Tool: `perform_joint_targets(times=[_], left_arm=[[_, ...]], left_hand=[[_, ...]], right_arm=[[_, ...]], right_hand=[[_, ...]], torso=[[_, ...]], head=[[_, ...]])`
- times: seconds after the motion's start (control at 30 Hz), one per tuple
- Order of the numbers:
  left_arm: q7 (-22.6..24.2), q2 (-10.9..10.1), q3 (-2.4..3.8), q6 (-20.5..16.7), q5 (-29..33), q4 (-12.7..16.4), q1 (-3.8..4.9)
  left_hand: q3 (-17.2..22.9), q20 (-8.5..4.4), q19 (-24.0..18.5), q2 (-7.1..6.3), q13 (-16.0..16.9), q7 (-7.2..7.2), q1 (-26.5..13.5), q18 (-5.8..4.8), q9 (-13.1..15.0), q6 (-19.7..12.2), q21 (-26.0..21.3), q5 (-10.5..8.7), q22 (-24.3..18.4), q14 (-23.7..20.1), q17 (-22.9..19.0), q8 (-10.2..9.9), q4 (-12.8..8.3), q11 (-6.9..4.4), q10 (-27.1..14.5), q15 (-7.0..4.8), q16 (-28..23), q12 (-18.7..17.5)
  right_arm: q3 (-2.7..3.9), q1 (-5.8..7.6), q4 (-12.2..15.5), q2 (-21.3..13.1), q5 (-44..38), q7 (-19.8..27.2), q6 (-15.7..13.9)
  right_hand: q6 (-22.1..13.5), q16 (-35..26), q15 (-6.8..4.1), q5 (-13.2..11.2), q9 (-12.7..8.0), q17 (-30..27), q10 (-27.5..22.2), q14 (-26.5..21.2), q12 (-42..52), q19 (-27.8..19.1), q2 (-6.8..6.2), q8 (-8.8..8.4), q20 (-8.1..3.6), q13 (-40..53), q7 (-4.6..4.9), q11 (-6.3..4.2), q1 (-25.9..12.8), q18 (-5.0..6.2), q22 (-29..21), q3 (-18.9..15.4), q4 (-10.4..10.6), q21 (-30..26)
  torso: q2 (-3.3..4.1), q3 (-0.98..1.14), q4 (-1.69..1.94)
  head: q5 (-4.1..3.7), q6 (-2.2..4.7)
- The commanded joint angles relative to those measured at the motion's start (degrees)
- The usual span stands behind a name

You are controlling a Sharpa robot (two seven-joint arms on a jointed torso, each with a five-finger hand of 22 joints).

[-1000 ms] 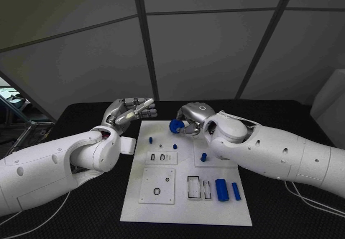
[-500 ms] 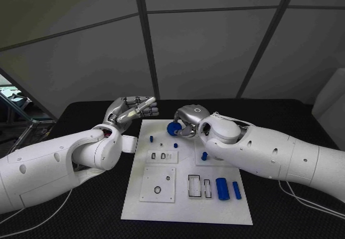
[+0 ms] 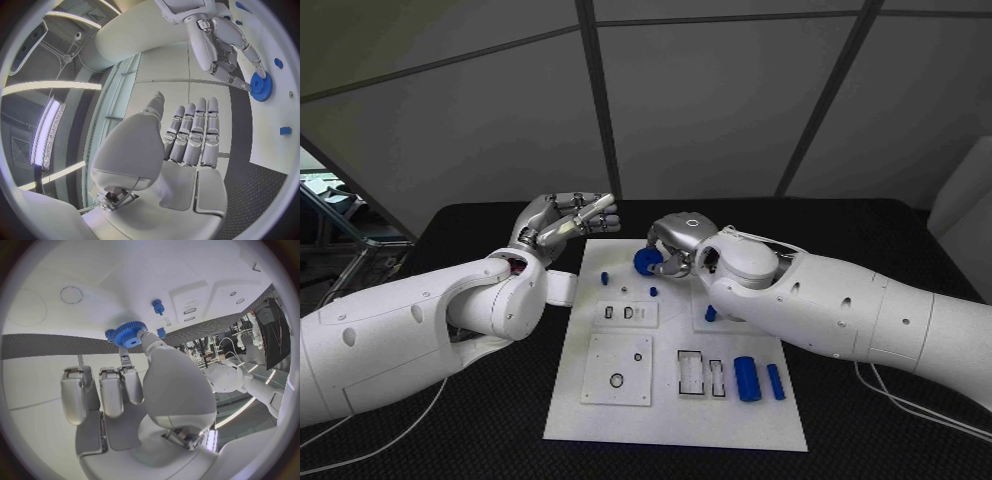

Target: Assemble the parts on the task board

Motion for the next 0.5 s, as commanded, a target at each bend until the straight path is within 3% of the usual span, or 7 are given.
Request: perform_joint_targets(times=[0.03, 0.3, 0.5], left_arm=[[0.2, 0.0, 0.07, 0.7, -0.3, 0.1, 0.10], [0.1, 0.1, 0.07, 0.6, -0.3, 0.0, 0.10], [0.1, 0.1, 0.07, 0.6, -0.3, 0.0, 0.10]], left_hand=[[0.0, 0.39, 0.0, 0.34, 0.0, 0.24, 0.0, -0.65, 0.0, 0.1, -0.2, -0.32, -0.1, 0.0, 0.1, -0.4, -0.3, 0.06, 0.2, -0.14, -0.2, -0.4], [0.0, 0.39, 0.0, 0.39, 0.0, 0.27, -0.1, -0.66, 0.0, 0.1, -0.2, -0.34, -0.1, 0.0, 0.1, -0.4, -0.4, 0.08, 0.2, -0.13, -0.3, -0.5], [0.0, 0.39, 0.0, 0.40, 0.0, 0.28, -0.1, -0.66, 0.0, 0.1, -0.2, -0.34, -0.1, 0.0, 0.1, -0.5, -0.4, 0.09, 0.2, -0.13, -0.3, -0.5]], right_arm=[[0.01, 0.10, -0.3, 0.2, 0.0, 1.1, 1.3], [-0.01, 0.09, -1.0, 0.6, 0.6, 1.9, 2.0], [-0.03, 0.09, -1.4, 0.7, 1.2, 2.0, 2.3]], right_hand=[[0.3, 0.1, -0.04, -0.3, 0.0, 11.0, 1.0, 5.1, -0.3, 6.0, -0.05, -0.39, -0.37, 7.7, -0.22, 0.25, -0.5, -0.43, 15.1, 0.3, 0.1, 0.3], [-1.5, 0.2, 0.52, -1.0, -0.3, 11.3, 0.6, 5.2, -0.9, 6.0, -1.11, -2.30, 0.09, 7.4, 0.45, 0.88, -2.6, -0.43, 15.1, 0.1, 0.7, 0.3], [-5.0, 0.3, 1.32, -5.6, -0.5, 11.5, -0.5, 5.2, -2.4, 6.0, -1.84, -4.95, 0.80, 6.1, 1.44, 1.84, -5.6, -0.43, 15.1, -1.3, 2.4, 0.3]], torso=[[-0.01, 0.03, 0.00], [0.00, 0.05, -0.06], [0.03, 0.05, -0.04]], head=[[0.01, -0.02], [0.05, 0.09], [0.02, 0.12]])
